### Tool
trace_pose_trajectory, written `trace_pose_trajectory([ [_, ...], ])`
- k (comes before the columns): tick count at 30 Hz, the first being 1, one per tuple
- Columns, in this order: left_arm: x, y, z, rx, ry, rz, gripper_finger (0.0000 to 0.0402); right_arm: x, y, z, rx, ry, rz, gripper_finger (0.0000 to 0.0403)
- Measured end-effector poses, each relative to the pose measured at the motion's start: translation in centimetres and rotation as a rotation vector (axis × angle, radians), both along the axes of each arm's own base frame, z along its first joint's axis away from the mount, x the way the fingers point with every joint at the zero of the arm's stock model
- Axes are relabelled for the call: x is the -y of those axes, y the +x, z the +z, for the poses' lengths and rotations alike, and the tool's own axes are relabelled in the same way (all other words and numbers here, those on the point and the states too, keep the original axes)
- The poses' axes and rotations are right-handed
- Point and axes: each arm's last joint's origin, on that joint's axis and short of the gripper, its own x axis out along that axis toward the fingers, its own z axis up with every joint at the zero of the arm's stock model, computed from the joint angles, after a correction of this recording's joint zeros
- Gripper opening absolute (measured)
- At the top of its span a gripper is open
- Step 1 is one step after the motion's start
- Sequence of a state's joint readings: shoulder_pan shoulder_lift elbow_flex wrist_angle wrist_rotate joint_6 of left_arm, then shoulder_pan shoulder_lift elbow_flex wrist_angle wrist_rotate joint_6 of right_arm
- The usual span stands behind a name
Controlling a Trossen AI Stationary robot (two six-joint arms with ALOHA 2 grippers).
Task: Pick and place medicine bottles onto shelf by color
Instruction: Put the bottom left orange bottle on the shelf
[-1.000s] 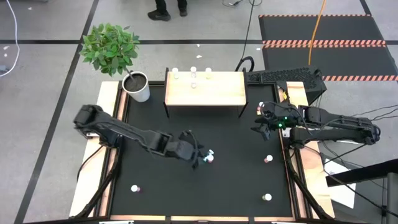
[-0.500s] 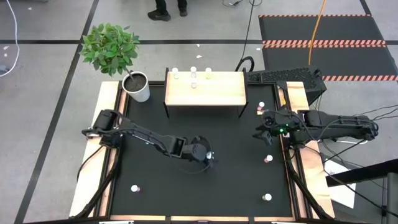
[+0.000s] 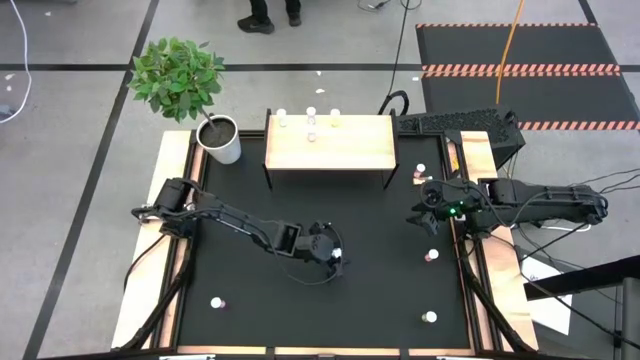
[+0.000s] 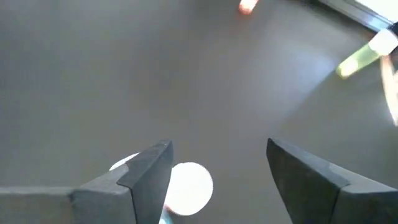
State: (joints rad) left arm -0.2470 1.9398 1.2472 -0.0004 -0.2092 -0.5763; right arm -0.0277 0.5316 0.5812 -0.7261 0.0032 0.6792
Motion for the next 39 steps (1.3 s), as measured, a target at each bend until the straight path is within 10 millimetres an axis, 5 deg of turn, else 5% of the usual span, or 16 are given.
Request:
trace_pose_trajectory([
  [28,-0.5,-0.2,-2.0,-0.119,0.083,-0.067,0.0250,0.1,0.0,0.0,0.003,0.012,-0.043,0.0247],
  [39,-1.5,0.1,-1.9,-0.115,0.079,-0.045,0.0121,0.1,0.0,0.0,0.005,0.023,-0.054,0.0247],
])
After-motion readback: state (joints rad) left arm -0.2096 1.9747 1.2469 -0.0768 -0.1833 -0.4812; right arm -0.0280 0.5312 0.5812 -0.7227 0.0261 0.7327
